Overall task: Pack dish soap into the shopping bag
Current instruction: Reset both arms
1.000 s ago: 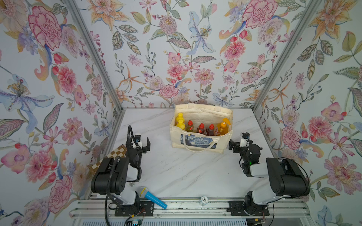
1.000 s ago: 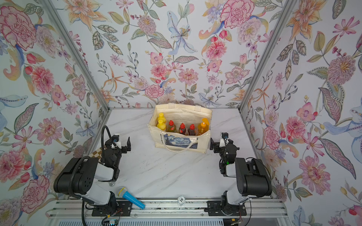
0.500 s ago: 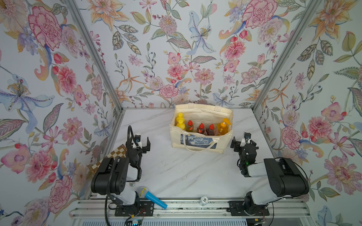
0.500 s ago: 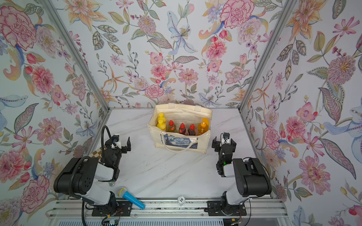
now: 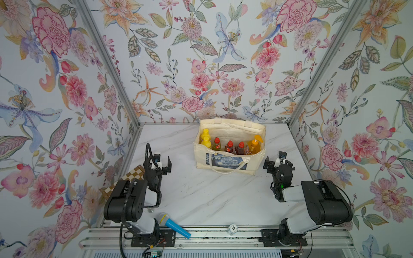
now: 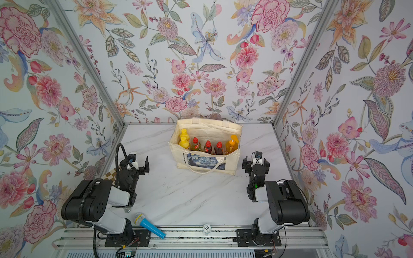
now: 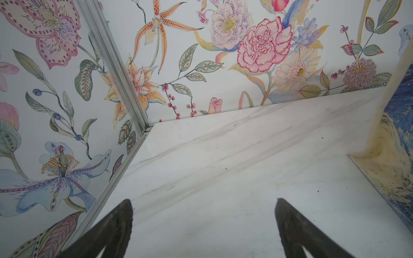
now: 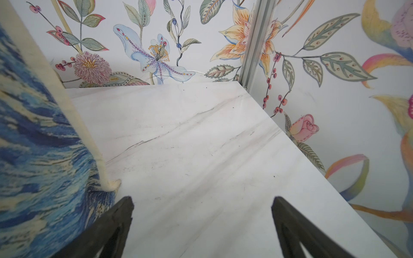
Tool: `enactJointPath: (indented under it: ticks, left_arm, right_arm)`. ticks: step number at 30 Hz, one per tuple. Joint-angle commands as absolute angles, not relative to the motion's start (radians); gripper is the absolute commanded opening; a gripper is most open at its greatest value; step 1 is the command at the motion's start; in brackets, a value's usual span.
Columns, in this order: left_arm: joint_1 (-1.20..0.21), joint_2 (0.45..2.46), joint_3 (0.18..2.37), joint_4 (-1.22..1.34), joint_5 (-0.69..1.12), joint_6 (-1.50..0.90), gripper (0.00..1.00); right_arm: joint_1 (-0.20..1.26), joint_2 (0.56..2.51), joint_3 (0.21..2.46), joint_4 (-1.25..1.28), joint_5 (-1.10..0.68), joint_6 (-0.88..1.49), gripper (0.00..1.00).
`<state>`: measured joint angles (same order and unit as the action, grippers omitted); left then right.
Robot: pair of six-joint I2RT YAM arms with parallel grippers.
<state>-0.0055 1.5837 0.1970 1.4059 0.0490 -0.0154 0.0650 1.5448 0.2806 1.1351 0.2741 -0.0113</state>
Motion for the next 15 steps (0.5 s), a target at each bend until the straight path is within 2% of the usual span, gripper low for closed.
enactJointPath:
  ticks: [1,15]
  left_arm:
    - [0.000,1.575,0.201,1.413,0.051,-0.025,0.99]
    - [-0.015,1.572,0.208,1.399,0.035,-0.011,0.99]
  right_arm:
    - [0.066,1.552,0.272,1.155,0.291,0.000,0.99]
    - [0.066,1.552,0.272,1.154,0.291,0.000,0.99]
